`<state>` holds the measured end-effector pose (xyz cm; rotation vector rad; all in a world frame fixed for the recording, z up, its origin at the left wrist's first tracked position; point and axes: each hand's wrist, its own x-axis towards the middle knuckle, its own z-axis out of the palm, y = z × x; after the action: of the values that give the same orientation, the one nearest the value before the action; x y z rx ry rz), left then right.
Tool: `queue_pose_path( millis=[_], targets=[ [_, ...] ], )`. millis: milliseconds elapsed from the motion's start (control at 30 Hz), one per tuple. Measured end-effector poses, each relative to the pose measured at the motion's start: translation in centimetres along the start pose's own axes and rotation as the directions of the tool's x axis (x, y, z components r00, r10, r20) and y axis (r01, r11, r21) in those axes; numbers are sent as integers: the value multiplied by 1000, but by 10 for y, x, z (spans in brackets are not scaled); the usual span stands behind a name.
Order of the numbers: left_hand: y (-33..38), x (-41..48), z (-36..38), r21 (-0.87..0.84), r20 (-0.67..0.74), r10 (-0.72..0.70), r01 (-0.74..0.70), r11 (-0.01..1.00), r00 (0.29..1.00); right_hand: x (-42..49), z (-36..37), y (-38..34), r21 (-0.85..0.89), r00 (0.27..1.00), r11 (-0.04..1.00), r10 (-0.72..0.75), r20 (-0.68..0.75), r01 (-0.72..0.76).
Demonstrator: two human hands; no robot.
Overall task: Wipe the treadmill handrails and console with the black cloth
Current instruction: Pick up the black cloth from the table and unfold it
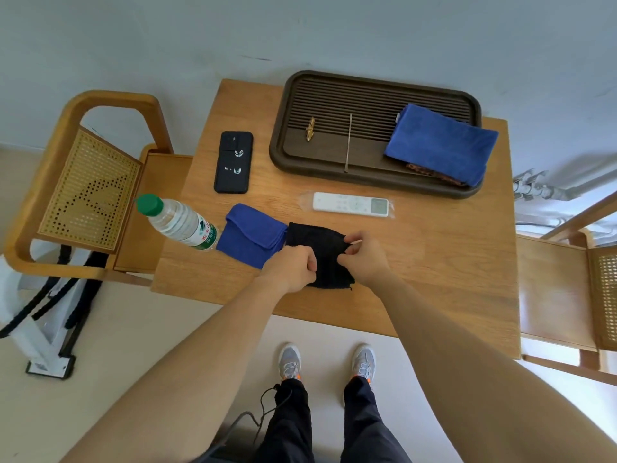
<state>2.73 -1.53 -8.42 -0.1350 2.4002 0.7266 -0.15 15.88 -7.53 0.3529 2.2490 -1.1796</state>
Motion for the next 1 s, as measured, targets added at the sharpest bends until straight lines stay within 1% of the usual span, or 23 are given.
queue_pose_path(
  millis=[67, 133, 167, 233, 333, 400, 433, 467, 533, 600, 633, 700, 767, 800, 867, 900, 933, 1000],
  targets=[
    [2, -9, -11, -154, -63, 5, -15, 988, 998, -17, -3, -18, 89, 999, 996, -10, 36, 7],
    [7, -23, -25, -285, -151, 35, -77, 956, 988, -33, -5, -37, 117, 991, 993, -23, 128, 8],
    [8, -31, -34, -323, -169, 66, -118, 939, 983, -41, -6, -47, 113, 984, 993, -36, 177, 16],
    [8, -46, -50, -381, -131, 117, -159, 911, 984, -56, -7, -68, 89, 966, 995, -73, 247, 52],
    [-3, -68, -68, -423, -26, 125, -124, 898, 992, -74, -2, -98, 29, 928, 990, -141, 346, 140],
    [-14, -83, -75, -450, 20, 57, -42, 892, 998, -80, 5, -115, -63, 899, 979, -152, 411, 195],
    [-21, -90, -77, -491, 44, 6, 16, 871, 999, -80, 11, -122, -106, 882, 971, -147, 448, 215],
    [-28, -98, -78, -543, 71, -39, 71, 837, 997, -79, 17, -128, -144, 864, 961, -139, 485, 235],
    [-42, -114, -80, -637, 134, -85, 152, 756, 987, -78, 33, -138, -215, 831, 938, -116, 544, 272],
    [-58, -134, -82, -710, 182, -122, 216, 670, 976, -79, 54, -145, -235, 792, 930, -87, 605, 281],
    [-67, -143, -81, -732, 190, -139, 235, 640, 972, -79, 65, -145, -233, 765, 928, -78, 639, 290],
    [-88, -166, -77, -775, 172, -190, 252, 580, 967, -81, 94, -149, -244, 681, 901, -74, 728, 358],
    [-110, -190, -71, -799, 133, -252, 255, 544, 958, -86, 126, -153, -242, 594, 872, -67, 802, 425],
    [-121, -203, -68, -811, 105, -295, 254, 527, 950, -91, 141, -157, -248, 567, 857, -61, 822, 452],
    [-142, -228, -63, -844, 26, -404, 237, 480, 914, -106, 174, -167, -247, 502, 822, -54, 863, 513],
    [-153, -242, -61, -860, -26, -473, 222, 460, 880, -115, 191, -173, -248, 469, 803, -44, 882, 542],
    [-166, -255, -59, -872, -80, -547, 207, 443, 833, -124, 207, -179, -248, 436, 784, -32, 899, 569],
    [-191, -284, -54, -884, -170, -678, 193, 426, 715, -141, 243, -190, -237, 363, 730, -16, 932, 641]
  ],
)
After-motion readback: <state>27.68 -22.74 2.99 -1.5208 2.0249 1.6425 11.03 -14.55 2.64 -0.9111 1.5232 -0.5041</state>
